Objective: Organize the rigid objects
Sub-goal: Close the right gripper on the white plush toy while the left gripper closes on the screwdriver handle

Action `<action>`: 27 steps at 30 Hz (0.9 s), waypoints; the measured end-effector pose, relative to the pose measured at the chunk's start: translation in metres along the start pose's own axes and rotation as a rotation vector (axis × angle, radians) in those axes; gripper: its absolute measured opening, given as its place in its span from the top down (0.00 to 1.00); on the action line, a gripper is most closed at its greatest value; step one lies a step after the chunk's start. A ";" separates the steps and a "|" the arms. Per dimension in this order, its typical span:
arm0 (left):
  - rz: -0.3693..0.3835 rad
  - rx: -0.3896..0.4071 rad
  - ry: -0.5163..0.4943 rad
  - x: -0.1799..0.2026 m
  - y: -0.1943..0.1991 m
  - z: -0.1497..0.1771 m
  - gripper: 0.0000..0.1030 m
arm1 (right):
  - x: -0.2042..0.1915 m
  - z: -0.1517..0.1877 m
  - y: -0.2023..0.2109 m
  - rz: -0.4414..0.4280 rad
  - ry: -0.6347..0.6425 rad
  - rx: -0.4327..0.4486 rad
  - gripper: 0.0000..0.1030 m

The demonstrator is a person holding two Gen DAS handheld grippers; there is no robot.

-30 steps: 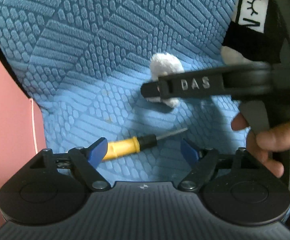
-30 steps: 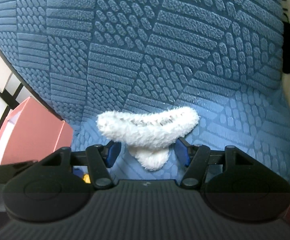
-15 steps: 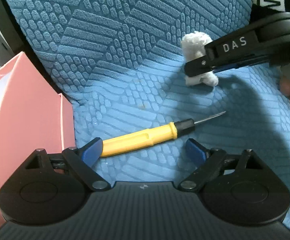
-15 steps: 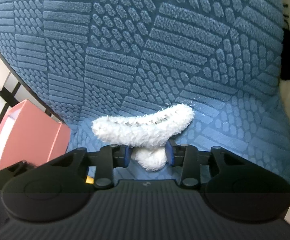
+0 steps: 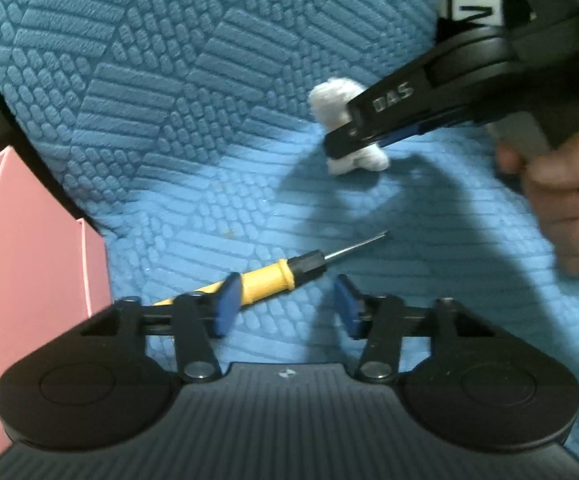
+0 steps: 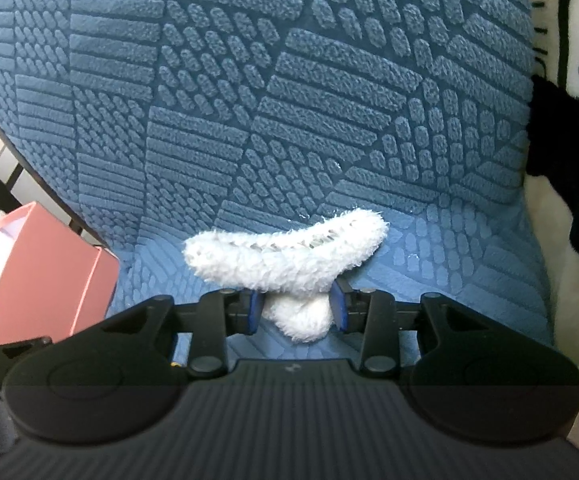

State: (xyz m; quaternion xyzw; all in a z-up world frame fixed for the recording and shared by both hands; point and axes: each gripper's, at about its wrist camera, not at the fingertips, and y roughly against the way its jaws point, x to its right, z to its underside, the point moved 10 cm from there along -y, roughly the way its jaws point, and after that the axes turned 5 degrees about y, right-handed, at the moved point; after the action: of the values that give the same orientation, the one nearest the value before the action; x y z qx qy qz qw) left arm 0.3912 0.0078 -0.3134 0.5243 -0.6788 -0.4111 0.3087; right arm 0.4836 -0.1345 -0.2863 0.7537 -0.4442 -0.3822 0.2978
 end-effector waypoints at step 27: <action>-0.050 -0.235 -0.166 -0.012 -0.030 -0.017 0.56 | 0.026 -0.015 0.024 0.038 -0.026 -0.032 0.63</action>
State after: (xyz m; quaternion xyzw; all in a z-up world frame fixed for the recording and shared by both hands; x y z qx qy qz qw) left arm 0.4224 0.0123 -0.3315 0.4654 -0.6362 -0.5372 0.3003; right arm 0.4935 -0.1669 -0.2675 0.7353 -0.4558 -0.3933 0.3113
